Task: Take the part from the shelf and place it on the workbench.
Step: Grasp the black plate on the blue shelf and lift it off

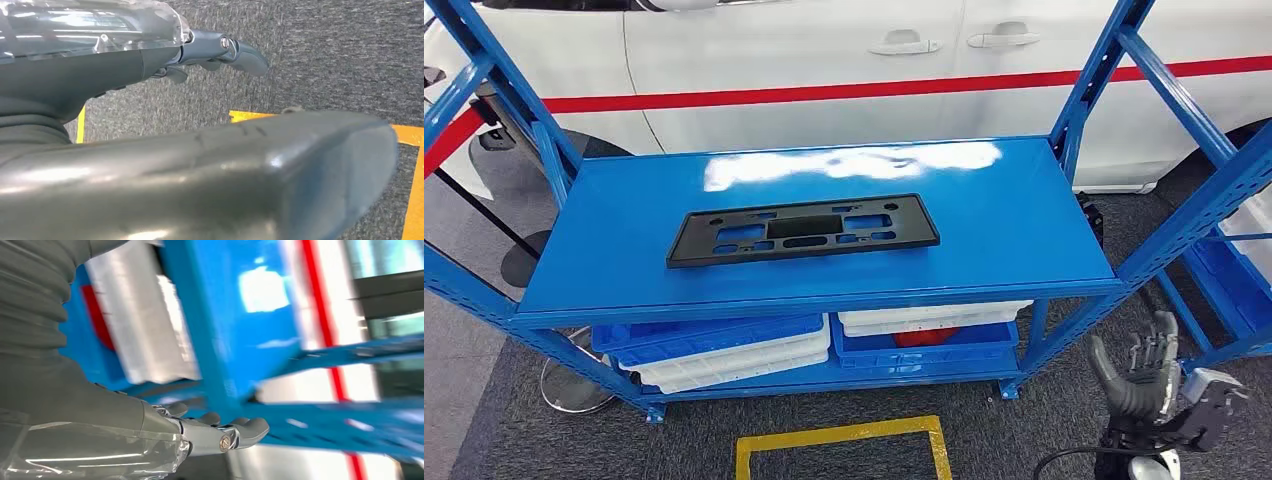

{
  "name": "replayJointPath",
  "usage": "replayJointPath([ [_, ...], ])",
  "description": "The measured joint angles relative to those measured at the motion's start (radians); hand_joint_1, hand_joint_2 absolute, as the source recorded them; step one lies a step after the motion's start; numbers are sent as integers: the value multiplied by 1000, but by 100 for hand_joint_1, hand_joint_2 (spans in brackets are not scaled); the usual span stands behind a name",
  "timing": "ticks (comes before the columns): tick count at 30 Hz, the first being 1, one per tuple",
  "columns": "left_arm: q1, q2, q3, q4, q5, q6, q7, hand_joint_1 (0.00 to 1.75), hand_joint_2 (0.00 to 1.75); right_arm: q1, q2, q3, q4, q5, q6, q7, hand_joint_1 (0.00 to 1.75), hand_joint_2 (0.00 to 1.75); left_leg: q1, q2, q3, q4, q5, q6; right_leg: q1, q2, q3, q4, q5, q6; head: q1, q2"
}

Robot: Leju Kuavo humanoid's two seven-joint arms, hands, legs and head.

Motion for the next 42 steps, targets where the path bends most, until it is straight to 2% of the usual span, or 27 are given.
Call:
replayJointPath([
  [4, -3, -1, -10, 2, -4, 0, 0, 0, 0, 11, -16, -21, -85, 46, 22, -3, 0, 175, 0, 0, -2, 0, 0, 1, 0, 0, 0, 0, 0, 0, 0, 0],
  [8, -7, -4, -28, 6, -13, 0, -1, 0, 0, 9, -43, 5, -169, 151, 2, -13, 0, 175, 0, 0, -2, 0, -1, 1, 0, 0, 0, 0, 0, 0, 0, 0],
  [22, -19, -15, -60, 10, -31, 1, 8, 0, 0, -131, -44, 249, -177, 552, -154, 35, 0, 175, 0, 0, -3, 0, 0, 2, 0, -1, 0, 0, 0, 1, 0, 0],
  [31, -24, -20, -80, 13, -43, 2, 24, 0, 0, -249, 11, 425, -99, 789, -226, 92, 0, 175, 0, -1, -4, 0, 1, 1, 1, -1, 0, 1, 0, 1, 0, 0],
  [42, -31, -25, -98, 15, -53, 12, 43, 0, 0, -416, 137, 653, 42, 1047, -291, 143, 0, 175, 0, -1, -3, 0, 2, 2, 2, -1, 0, 1, 0, 1, 0, 0],
])
